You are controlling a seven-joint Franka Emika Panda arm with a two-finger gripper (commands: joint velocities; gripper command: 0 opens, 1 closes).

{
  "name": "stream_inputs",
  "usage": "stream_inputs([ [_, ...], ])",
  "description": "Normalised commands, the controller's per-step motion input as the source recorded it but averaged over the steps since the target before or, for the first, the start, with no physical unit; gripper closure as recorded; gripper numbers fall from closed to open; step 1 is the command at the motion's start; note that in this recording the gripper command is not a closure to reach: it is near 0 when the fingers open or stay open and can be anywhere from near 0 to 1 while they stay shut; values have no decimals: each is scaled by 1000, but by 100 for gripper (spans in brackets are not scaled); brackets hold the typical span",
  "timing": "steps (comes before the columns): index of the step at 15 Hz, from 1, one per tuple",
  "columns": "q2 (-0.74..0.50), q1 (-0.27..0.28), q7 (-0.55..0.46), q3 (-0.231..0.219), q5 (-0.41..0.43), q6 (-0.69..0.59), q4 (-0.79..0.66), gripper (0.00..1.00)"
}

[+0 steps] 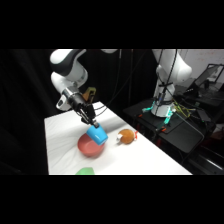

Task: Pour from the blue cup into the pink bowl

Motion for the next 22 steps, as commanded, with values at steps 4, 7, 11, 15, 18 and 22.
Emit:
stream_inputs([
  [4, 215, 83, 3, -145, 100, -397, 396, 11],
  [7, -281, 307, 256, -241, -178, 264, -10, 12],
  [11, -578, 338, 298, -142, -300, 473, -396, 12],
  [15, -586, 323, 372, -37, -406, 602, -582, 12],
  [18, -584, 342, 491, 70, -472, 759, -755, 13],
  [22, -475, 367, 649, 92, -565, 795, -793, 13],
])
